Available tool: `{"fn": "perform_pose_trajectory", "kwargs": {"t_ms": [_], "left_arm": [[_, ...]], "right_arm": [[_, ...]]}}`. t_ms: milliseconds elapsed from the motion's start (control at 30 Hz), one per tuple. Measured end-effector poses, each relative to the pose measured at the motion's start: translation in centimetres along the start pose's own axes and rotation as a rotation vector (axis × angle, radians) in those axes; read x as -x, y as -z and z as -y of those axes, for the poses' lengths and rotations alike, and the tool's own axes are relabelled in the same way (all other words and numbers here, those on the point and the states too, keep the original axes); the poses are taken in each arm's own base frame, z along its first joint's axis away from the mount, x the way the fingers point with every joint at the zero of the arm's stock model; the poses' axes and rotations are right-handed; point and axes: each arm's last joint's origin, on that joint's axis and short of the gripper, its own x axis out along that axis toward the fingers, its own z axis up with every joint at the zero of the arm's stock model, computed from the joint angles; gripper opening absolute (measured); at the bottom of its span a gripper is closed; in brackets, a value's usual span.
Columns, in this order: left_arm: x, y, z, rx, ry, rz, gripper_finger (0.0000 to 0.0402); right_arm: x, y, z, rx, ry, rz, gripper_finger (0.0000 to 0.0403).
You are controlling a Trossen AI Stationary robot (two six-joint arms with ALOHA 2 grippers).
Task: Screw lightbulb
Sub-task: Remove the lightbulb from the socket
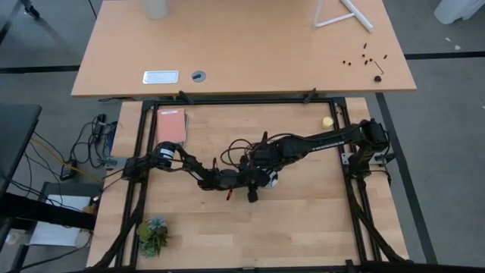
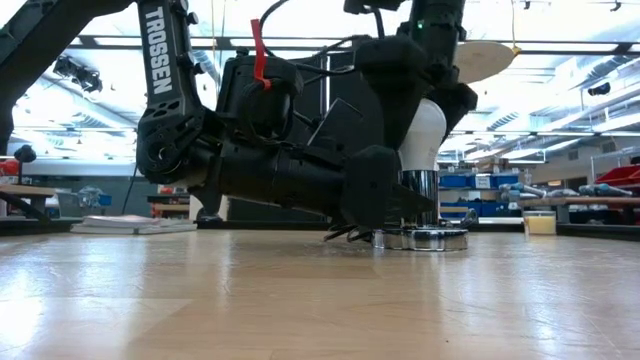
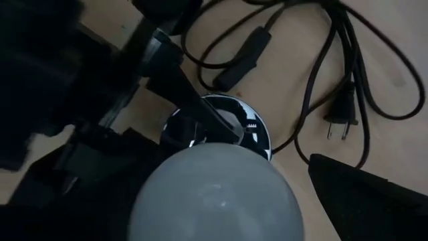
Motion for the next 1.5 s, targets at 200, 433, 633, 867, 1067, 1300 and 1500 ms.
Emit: {"fn": "perform_pose_trajectory", "kwargs": {"t_ms": [200, 433, 633, 867, 1067, 1300, 1500], "left_arm": [[0.0, 0.0, 0.0, -0.001, -0.001, -0.003, 0.0178], [0.0, 0.0, 0.0, -0.001, -0.001, -0.005, 0.0182], [0.0, 0.1, 0.0, -0.004, -0.001, -0.005, 0.0182], [0.0, 0.0, 0.0, -0.005, -0.001, -0.004, 0.0183], [0.0, 0.0, 0.0, -0.005, -0.001, -0.004, 0.0183], [0.0, 0.0, 0.0, -0.003, -0.002, 0.0, 0.0183], [0.0, 0.0, 0.0, -0.002, -0.003, 0.002, 0.0183]], "right_arm": [[2.1, -0.9, -0.2, 0.04, 0.023, 0.048, 0.0385], [3.5, -1.1, 0.2, 0.045, 0.069, 0.041, 0.0385], [3.6, -1.1, 0.1, 0.048, 0.061, 0.043, 0.0385], [3.6, -0.5, -0.7, 0.047, 0.029, 0.039, 0.0385], [3.7, 0.3, -1.4, 0.015, 0.043, 0.053, 0.0385], [3.2, 0.8, -1.9, 0.021, 0.057, 0.056, 0.0385], [1.8, 0.8, -2.5, 0.038, 0.078, 0.033, 0.0385]]}}
